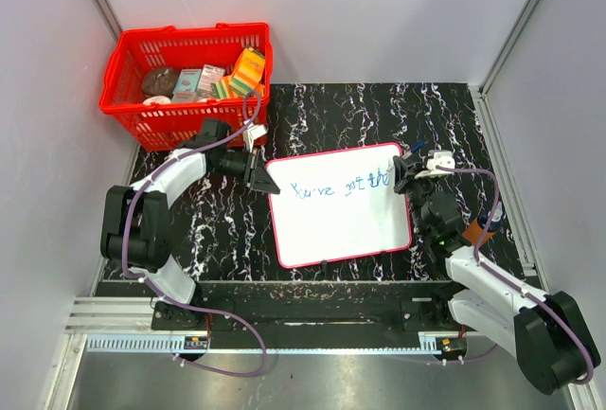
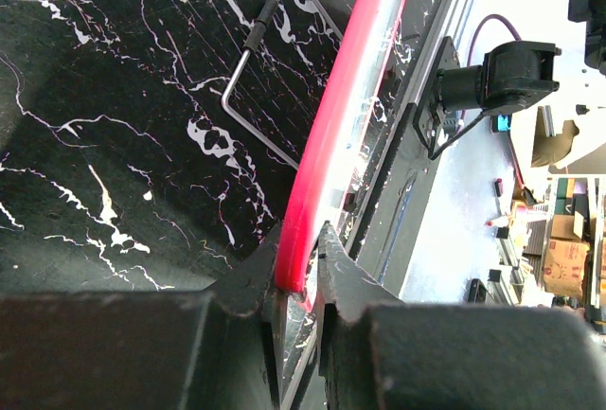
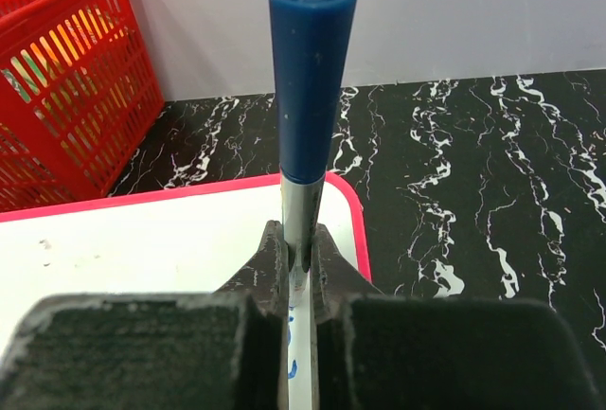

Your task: Write a sentence on the whiteboard

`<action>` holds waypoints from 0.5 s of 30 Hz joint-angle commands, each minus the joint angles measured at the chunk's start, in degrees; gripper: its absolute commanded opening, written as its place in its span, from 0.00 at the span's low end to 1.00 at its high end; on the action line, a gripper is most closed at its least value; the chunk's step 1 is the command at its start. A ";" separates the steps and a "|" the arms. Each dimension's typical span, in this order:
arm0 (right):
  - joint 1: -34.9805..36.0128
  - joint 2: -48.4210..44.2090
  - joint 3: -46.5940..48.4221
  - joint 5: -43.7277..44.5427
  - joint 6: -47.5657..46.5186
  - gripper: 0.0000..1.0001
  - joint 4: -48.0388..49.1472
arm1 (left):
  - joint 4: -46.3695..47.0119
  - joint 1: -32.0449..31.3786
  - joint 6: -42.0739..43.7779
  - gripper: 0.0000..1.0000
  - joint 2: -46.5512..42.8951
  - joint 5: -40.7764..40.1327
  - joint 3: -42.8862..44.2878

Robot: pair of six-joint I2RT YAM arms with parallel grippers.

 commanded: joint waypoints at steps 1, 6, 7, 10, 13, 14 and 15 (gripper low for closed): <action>-0.34 1.33 1.59 1.88 -0.36 0.00 2.10 | 4.58 -0.13 7.73 0.00 -1.56 -14.25 0.13; -0.34 -0.69 0.63 2.40 0.17 0.00 0.51 | 4.58 -0.22 7.73 0.00 -1.47 -14.26 0.04; -0.34 -1.30 0.37 2.32 0.17 0.00 0.33 | 4.58 -0.22 7.81 0.00 -1.47 -14.34 0.21; -0.34 -4.55 0.63 2.58 -0.09 0.00 -1.33 | 4.58 -0.22 7.81 0.00 -1.47 -14.43 0.13; -0.34 -7.89 1.24 2.40 -0.53 0.00 -4.14 | 4.67 -0.31 7.81 0.00 -1.47 -14.34 0.04; -0.34 -9.03 1.07 2.40 -0.62 0.00 -4.41 | 4.58 -0.31 7.81 0.00 -1.38 -14.43 0.04; -0.34 -9.57 1.07 2.58 -0.79 0.00 -5.02 | 4.58 -0.31 7.73 0.00 -1.29 -14.43 0.13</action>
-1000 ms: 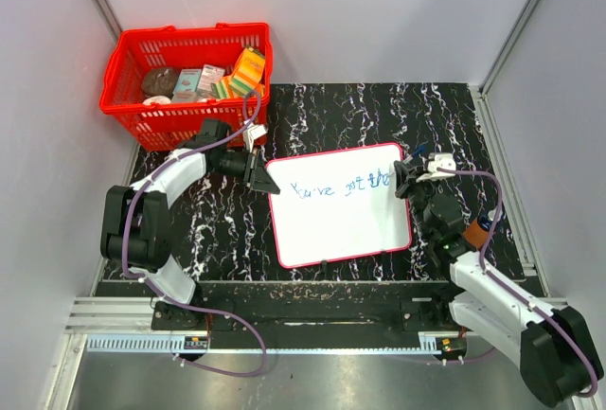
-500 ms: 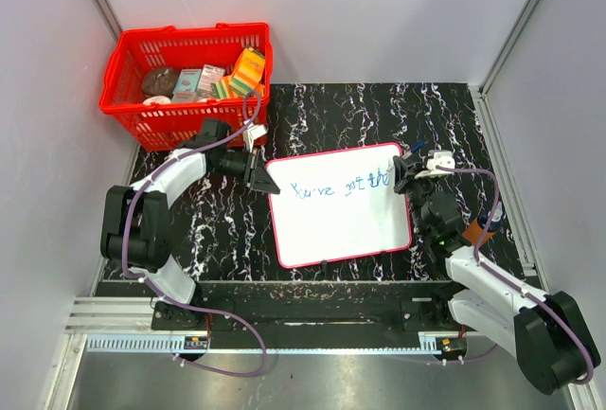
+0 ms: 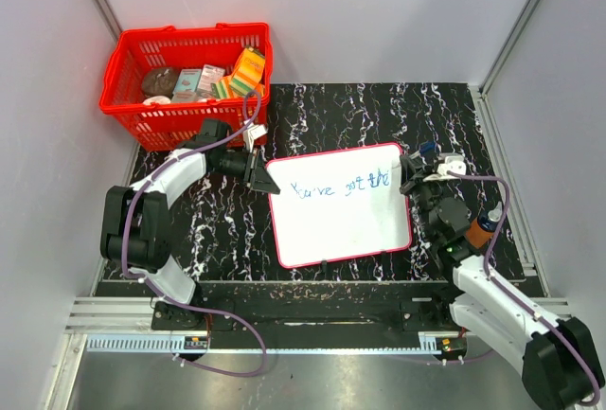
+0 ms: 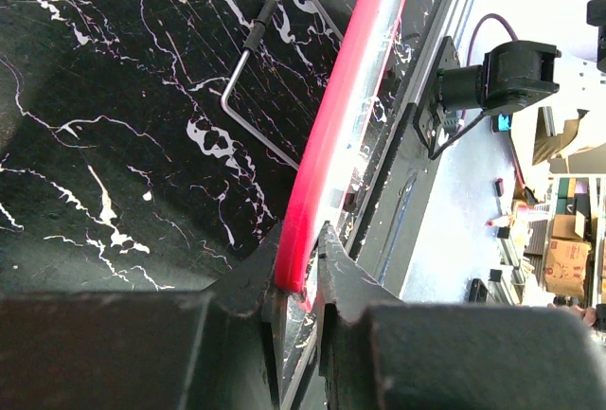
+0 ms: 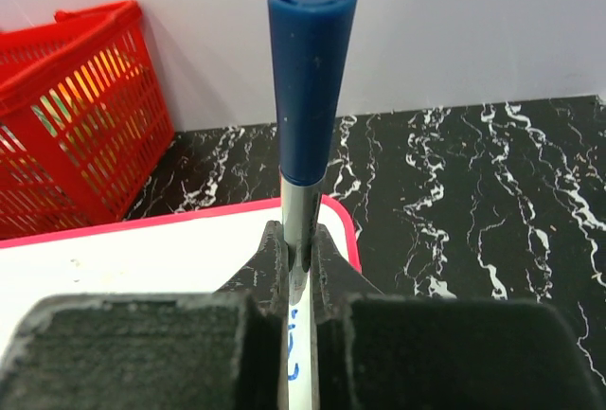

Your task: Write a sentence on the whiteboard

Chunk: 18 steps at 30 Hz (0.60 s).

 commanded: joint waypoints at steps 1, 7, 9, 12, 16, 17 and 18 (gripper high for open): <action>-0.34 -3.34 1.13 1.95 -1.40 0.00 -1.90 | 4.67 -0.24 7.83 0.00 -1.29 -14.15 0.19; -0.34 -1.77 0.52 3.53 -1.06 0.00 -2.78 | 4.67 -0.24 7.84 0.00 -1.29 -14.32 0.11; -0.34 -0.80 0.52 4.67 -0.71 0.00 -2.61 | 4.58 -0.33 7.75 0.00 -1.29 -14.23 0.02; -0.34 0.96 0.61 5.29 -0.44 0.00 -1.91 | 4.58 -0.33 7.84 0.00 -1.38 -14.32 -0.07; -0.34 2.54 0.52 5.55 -0.35 0.00 -1.20 | 4.58 -0.42 7.84 0.00 -1.29 -14.50 0.11; -0.43 2.72 0.43 5.46 -0.27 0.00 -1.20 | 4.58 -0.42 7.84 0.00 -1.29 -14.41 0.02; -0.34 2.81 0.34 5.46 -0.35 0.00 -1.11 | 4.58 -0.42 7.92 0.00 -1.29 -14.50 0.02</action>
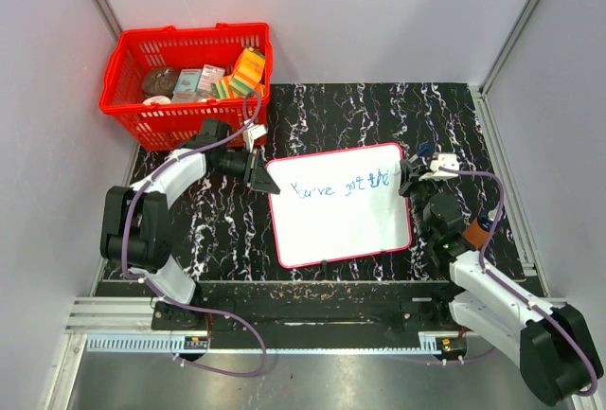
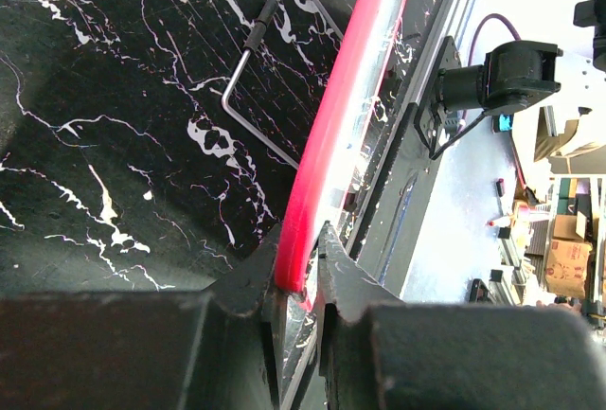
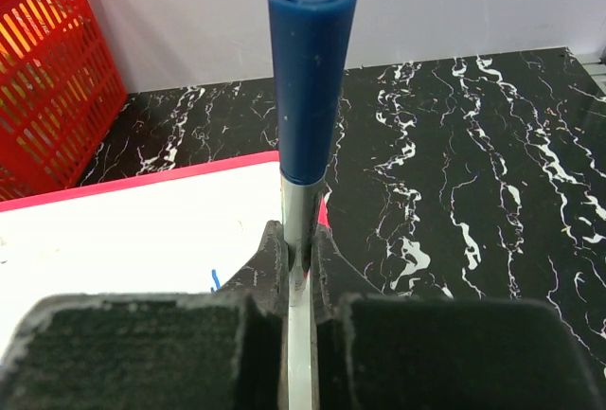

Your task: Write a sentence on the whiteboard

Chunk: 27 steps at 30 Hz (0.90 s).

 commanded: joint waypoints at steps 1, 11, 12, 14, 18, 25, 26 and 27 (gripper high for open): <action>-0.43 0.69 0.36 1.86 -0.13 0.00 1.95 | 4.62 -0.24 7.84 0.00 -1.18 -14.26 -0.05; -0.34 0.43 0.01 -3.77 0.57 0.00 1.69 | 4.62 -0.42 7.92 0.00 -1.10 -14.52 0.04; -0.43 0.34 0.27 -4.20 0.65 0.00 1.42 | 4.71 -0.42 8.01 0.00 -1.10 -14.52 0.04; -0.43 0.16 0.45 -4.56 0.74 0.00 0.28 | 4.71 -0.50 8.01 0.00 -1.10 -14.61 0.04; -0.43 -1.24 0.01 -5.00 1.00 0.00 -1.83 | 4.62 -0.51 7.92 0.00 -1.18 -14.70 0.04; -0.43 -5.98 -2.27 -1.67 1.97 0.00 -5.26 | 4.62 -0.59 8.01 0.00 -1.27 -14.78 -0.05; -0.43 -6.34 -2.36 -1.14 1.97 0.00 -6.04 | 4.62 -0.59 8.01 0.00 -1.27 -14.87 -0.13; -0.43 -6.95 -2.36 -0.96 1.89 0.00 -6.31 | 4.62 -0.59 7.92 0.00 -1.27 -14.87 -0.05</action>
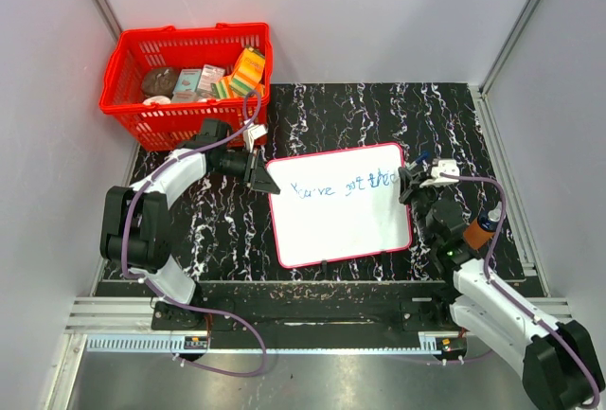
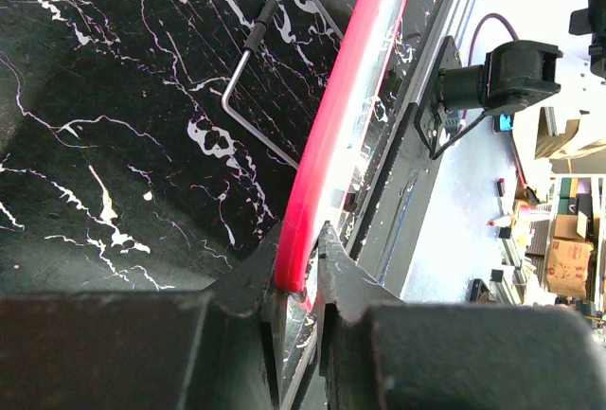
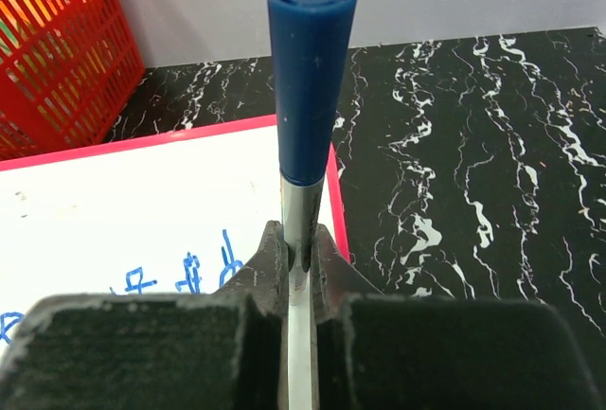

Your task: Write a sentence on the whiteboard

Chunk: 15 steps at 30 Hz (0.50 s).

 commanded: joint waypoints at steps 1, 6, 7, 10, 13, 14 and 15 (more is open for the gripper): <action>-0.36 -2.34 -0.52 2.67 0.64 0.00 -2.12 | 4.67 -0.37 7.90 0.00 -1.25 -14.89 -0.05; -0.36 -2.52 -0.52 1.09 1.43 0.00 -2.73 | 4.67 -0.46 7.81 0.00 -1.34 -15.16 -0.05; -0.36 -2.35 -0.61 0.83 1.69 0.00 -2.65 | 4.58 -0.46 7.90 0.00 -1.42 -15.07 -0.13; -0.36 -1.82 -0.88 0.13 2.31 0.00 -2.38 | 4.58 -0.46 7.90 0.00 -1.43 -15.16 -0.14; -0.36 -1.12 -1.40 -0.58 2.92 0.00 -1.42 | 4.58 -0.55 7.90 0.00 -1.43 -15.16 -0.14; -0.36 -0.94 -1.49 -0.75 3.19 0.00 -1.07 | 4.58 -0.55 7.99 0.00 -1.43 -15.16 -0.14; -0.36 -0.33 -1.49 -1.28 3.36 0.00 -0.72 | 4.58 -0.55 7.99 0.00 -1.43 -15.16 -0.14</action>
